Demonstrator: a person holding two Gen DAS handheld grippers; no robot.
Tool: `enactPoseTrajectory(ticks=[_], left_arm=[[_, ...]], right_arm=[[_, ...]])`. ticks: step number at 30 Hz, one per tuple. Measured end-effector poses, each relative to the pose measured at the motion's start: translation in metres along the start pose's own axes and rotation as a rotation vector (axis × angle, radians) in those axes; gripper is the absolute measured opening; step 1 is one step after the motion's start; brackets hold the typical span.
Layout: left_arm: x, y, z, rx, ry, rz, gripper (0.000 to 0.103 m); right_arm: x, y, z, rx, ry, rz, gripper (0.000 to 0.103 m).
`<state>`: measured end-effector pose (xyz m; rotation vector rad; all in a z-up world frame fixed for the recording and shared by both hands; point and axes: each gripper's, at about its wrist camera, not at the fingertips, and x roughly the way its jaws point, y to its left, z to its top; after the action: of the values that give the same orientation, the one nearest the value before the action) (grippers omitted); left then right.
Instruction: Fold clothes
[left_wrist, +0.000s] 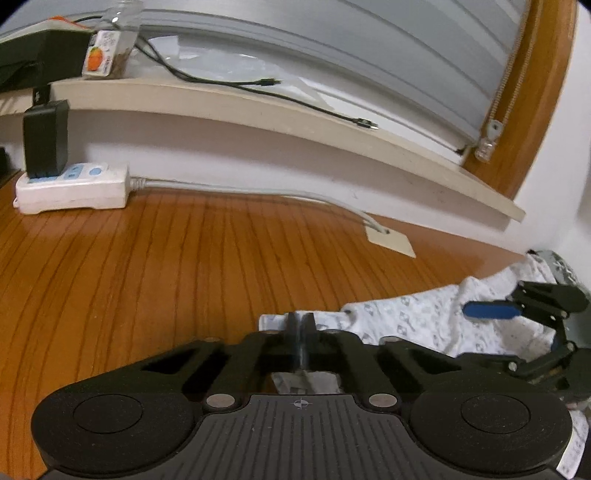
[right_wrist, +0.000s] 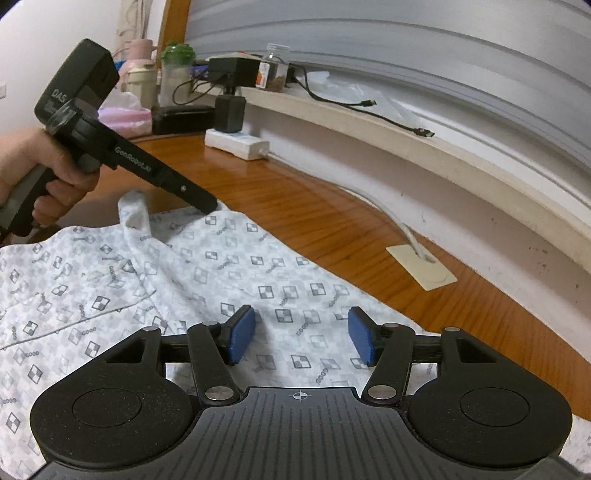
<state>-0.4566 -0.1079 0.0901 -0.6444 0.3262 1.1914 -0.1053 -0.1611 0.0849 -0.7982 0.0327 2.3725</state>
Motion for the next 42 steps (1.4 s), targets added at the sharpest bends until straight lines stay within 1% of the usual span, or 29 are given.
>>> enactPoseTrajectory(ticks=[2,3,6,8,9,10,11,12,14,16,19,20,21,22,23,24,26,29,32,35,42], left_arm=[[-0.009,0.002,0.002,-0.007,-0.047,0.028,0.0],[-0.011,0.005,0.002,-0.015,-0.053,0.036,0.0],[-0.014,0.011,0.001,-0.035,-0.041,0.055,0.0],[-0.011,0.007,0.0,-0.028,-0.026,0.082,0.001],[-0.011,0.004,0.001,-0.021,-0.031,0.102,0.002],[-0.012,-0.001,0.003,-0.013,-0.038,0.108,0.005],[-0.013,-0.006,0.006,-0.006,-0.046,0.11,0.016],[-0.013,-0.014,0.01,0.011,-0.057,0.109,0.023],[-0.015,-0.038,0.014,0.074,-0.083,0.107,0.061],[-0.014,-0.067,0.016,0.139,-0.09,0.064,0.074],[-0.001,-0.109,0.012,0.2,-0.062,-0.015,0.079],[0.007,-0.122,0.009,0.212,-0.048,-0.037,0.079],[0.015,-0.134,0.005,0.223,-0.032,-0.057,0.079],[0.023,-0.146,0.002,0.235,-0.016,-0.078,0.08],[0.029,-0.153,-0.002,0.245,-0.003,-0.081,0.08],[0.034,-0.159,-0.005,0.255,0.008,-0.079,0.08],[0.045,-0.17,-0.011,0.276,0.03,-0.073,0.082],[0.062,-0.187,-0.02,0.306,0.063,-0.065,0.082],[0.075,-0.199,-0.027,0.326,0.09,-0.052,0.082],[0.081,-0.198,-0.026,0.355,0.091,0.02,0.082],[0.098,-0.172,-0.006,0.334,0.089,0.054,0.083]], right_arm=[[0.0,0.0,0.0,0.003,0.0,0.004,0.056],[0.0,0.0,0.0,0.004,0.0,0.007,0.056],[0.0,0.0,0.0,0.004,0.0,0.012,0.058],[-0.001,0.0,0.0,0.006,-0.001,0.011,0.059],[-0.001,0.0,0.0,0.007,-0.001,0.01,0.059],[-0.001,-0.001,0.0,0.008,-0.002,0.009,0.06],[-0.002,-0.001,-0.001,0.01,-0.009,0.009,0.06],[-0.007,-0.003,-0.001,0.021,-0.021,0.009,0.06],[-0.016,-0.009,-0.001,0.043,-0.044,0.009,0.061],[-0.033,-0.021,-0.005,0.07,-0.061,-0.014,0.061],[-0.063,-0.047,-0.019,0.107,-0.073,-0.071,0.069],[-0.072,-0.057,-0.027,0.113,-0.068,-0.097,0.07],[-0.08,-0.068,-0.034,0.118,-0.057,-0.126,0.07],[-0.089,-0.08,-0.044,0.131,-0.045,-0.175,0.071],[-0.096,-0.092,-0.052,0.155,-0.036,-0.213,0.07],[-0.102,-0.104,-0.062,0.189,-0.027,-0.237,0.07],[-0.109,-0.126,-0.08,0.264,-0.004,-0.252,0.07],[-0.107,-0.146,-0.1,0.306,0.044,-0.268,0.07],[-0.102,-0.155,-0.108,0.356,0.065,-0.242,0.07],[-0.094,-0.156,-0.109,0.351,0.084,-0.245,0.07],[-0.064,-0.171,-0.093,0.358,0.085,-0.231,0.069]])
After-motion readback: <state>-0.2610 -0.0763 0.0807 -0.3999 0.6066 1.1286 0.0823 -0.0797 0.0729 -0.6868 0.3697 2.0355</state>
